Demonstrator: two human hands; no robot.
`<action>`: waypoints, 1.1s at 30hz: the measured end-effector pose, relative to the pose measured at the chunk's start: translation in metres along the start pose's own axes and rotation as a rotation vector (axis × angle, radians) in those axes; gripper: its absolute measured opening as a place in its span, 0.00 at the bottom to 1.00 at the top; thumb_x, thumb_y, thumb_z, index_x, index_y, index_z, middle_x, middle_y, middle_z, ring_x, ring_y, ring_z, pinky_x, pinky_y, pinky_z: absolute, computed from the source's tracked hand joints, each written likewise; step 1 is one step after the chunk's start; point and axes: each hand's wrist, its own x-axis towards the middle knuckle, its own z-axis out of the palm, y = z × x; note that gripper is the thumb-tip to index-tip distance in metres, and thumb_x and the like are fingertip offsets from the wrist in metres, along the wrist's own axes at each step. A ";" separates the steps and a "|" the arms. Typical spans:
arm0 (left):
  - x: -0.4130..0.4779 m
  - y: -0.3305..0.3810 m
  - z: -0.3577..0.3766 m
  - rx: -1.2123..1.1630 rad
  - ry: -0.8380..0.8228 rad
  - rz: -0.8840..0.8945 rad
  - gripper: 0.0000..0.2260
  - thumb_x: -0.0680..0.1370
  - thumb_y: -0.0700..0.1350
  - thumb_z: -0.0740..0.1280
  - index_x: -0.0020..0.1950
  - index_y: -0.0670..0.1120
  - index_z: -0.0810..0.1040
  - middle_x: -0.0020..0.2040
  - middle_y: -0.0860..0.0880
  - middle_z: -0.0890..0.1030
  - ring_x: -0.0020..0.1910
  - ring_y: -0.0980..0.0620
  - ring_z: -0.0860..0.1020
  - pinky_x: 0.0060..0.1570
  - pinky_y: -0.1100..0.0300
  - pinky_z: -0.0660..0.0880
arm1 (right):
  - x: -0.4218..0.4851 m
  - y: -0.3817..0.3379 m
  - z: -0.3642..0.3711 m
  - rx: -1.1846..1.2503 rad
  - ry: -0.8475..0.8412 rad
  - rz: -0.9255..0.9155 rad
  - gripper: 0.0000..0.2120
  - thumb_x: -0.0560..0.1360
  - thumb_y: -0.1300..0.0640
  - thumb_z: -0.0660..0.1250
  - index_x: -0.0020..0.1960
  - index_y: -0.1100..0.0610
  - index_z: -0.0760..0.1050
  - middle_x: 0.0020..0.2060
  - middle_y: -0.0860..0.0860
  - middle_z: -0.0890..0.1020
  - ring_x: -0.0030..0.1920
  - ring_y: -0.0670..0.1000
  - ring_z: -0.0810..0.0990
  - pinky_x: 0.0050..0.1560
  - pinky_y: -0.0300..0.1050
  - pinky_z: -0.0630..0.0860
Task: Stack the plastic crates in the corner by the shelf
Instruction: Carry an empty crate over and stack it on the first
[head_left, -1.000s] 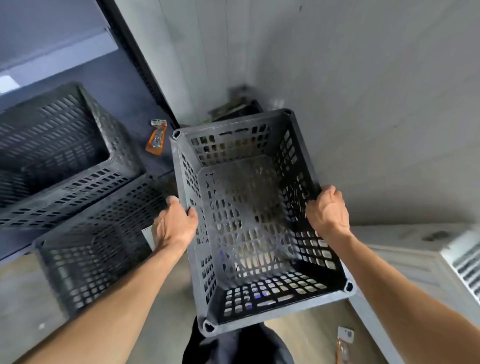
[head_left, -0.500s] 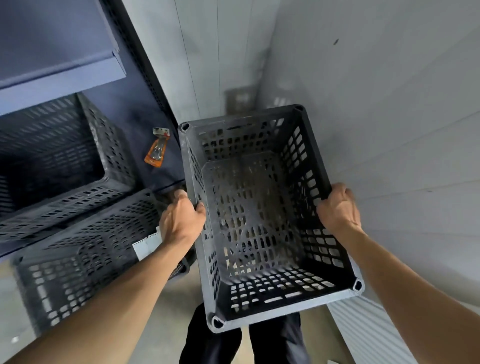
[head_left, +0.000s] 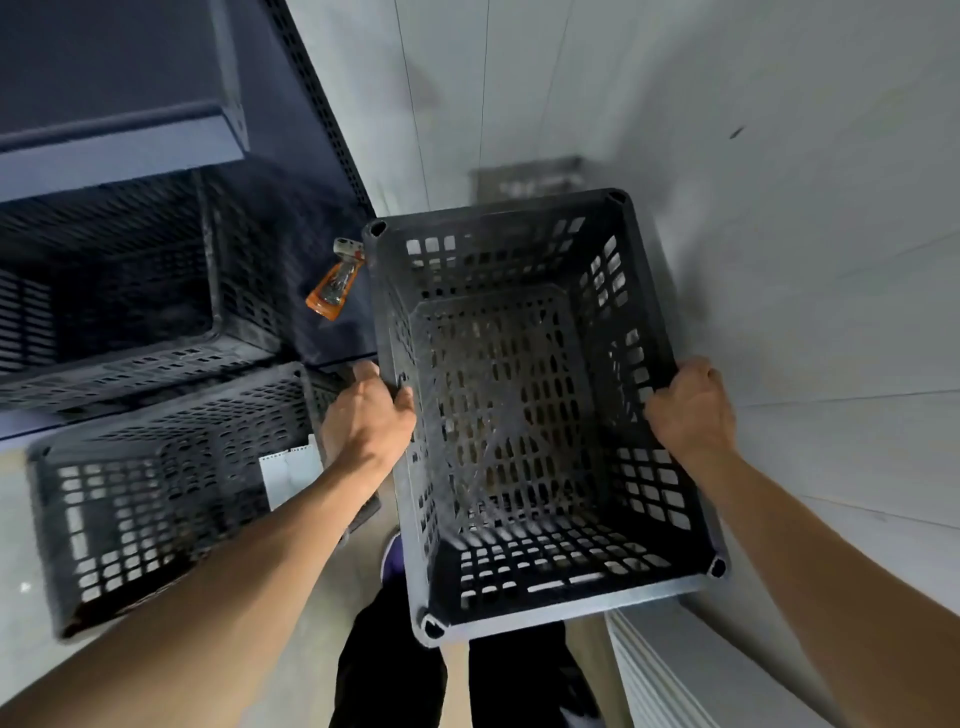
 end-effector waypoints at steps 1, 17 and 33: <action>0.000 0.002 0.001 -0.006 0.013 -0.008 0.15 0.80 0.55 0.63 0.54 0.43 0.67 0.41 0.42 0.82 0.37 0.40 0.82 0.36 0.49 0.81 | 0.003 0.000 -0.001 0.000 0.001 -0.011 0.16 0.74 0.63 0.62 0.60 0.66 0.67 0.55 0.64 0.74 0.54 0.65 0.75 0.53 0.56 0.75; 0.006 0.016 -0.011 -0.053 0.059 -0.062 0.14 0.82 0.53 0.61 0.55 0.43 0.66 0.38 0.46 0.78 0.33 0.43 0.80 0.34 0.51 0.80 | 0.030 0.006 -0.009 -0.011 0.003 -0.083 0.08 0.72 0.62 0.63 0.48 0.65 0.74 0.43 0.59 0.78 0.36 0.57 0.76 0.28 0.41 0.62; 0.015 0.031 0.002 -0.047 -0.012 -0.059 0.13 0.82 0.52 0.59 0.58 0.43 0.64 0.39 0.45 0.77 0.38 0.41 0.80 0.35 0.53 0.76 | 0.033 0.012 -0.011 -0.016 -0.026 -0.090 0.12 0.75 0.65 0.63 0.58 0.65 0.69 0.52 0.62 0.75 0.48 0.62 0.76 0.43 0.49 0.70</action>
